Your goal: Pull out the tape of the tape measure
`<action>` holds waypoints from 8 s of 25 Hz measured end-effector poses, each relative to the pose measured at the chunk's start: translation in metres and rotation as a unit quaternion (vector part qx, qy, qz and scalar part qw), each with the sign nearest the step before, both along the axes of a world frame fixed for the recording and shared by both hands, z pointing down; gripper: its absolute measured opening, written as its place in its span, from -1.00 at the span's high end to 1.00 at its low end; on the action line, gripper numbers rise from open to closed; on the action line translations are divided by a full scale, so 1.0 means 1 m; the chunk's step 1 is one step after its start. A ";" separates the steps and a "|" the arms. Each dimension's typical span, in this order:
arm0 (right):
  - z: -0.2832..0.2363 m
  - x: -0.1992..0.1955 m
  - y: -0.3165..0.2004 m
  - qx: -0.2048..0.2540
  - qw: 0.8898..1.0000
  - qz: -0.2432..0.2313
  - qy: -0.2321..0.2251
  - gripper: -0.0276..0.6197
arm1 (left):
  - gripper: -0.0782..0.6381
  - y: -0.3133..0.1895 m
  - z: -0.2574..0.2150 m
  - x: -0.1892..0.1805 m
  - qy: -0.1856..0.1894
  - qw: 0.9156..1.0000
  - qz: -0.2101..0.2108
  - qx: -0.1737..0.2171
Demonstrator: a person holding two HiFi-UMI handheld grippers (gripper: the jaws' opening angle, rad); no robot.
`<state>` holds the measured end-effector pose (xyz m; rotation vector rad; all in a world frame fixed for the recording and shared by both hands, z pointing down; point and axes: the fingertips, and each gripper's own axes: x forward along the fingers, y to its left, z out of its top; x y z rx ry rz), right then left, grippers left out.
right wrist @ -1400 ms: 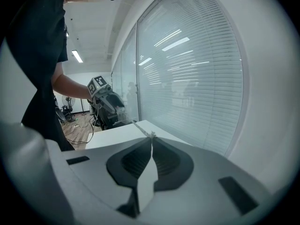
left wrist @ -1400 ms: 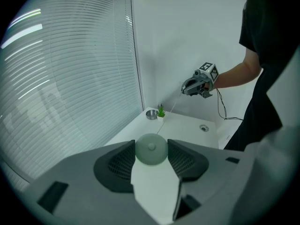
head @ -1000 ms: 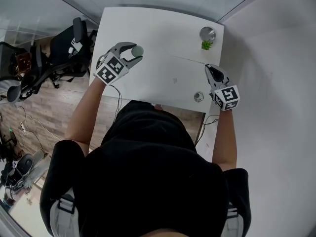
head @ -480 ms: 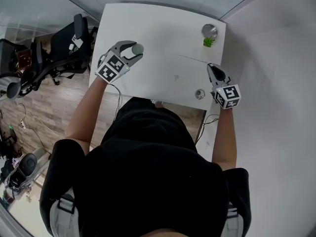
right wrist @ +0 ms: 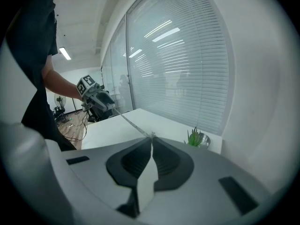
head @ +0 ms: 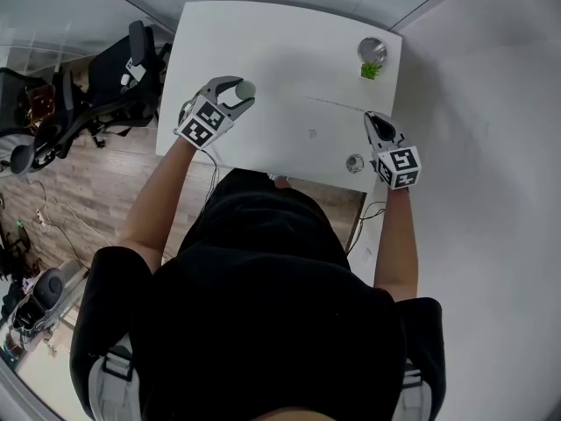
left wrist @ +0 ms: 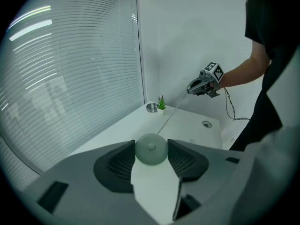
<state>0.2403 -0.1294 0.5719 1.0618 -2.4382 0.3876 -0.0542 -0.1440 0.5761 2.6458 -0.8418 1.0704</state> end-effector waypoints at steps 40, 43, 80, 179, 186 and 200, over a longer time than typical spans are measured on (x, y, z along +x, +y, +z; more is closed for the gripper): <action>0.131 -0.011 -0.011 -0.122 0.990 -0.014 0.064 0.86 | 0.14 -0.011 0.138 0.004 -0.056 0.996 0.018 -0.065; 0.145 -0.011 -0.012 -0.135 0.988 -0.018 0.071 0.86 | 0.14 -0.011 0.150 0.003 -0.064 0.995 0.023 -0.068; 0.189 -0.009 0.000 -0.215 0.968 -0.037 0.122 0.41 | -0.04 -0.018 0.178 -0.012 -0.047 0.993 0.039 -0.104; -0.214 -0.120 -0.005 0.207 0.968 -0.034 -0.141 0.91 | 0.75 0.009 -0.203 0.031 0.243 0.942 -0.091 0.212; -0.206 -0.123 -0.004 0.204 0.969 -0.035 -0.138 0.91 | 0.75 0.009 -0.198 0.030 0.239 0.944 -0.093 0.210; -0.204 -0.127 -0.004 0.202 0.969 -0.035 -0.142 0.91 | 0.75 0.007 -0.193 0.032 0.234 0.945 -0.093 0.210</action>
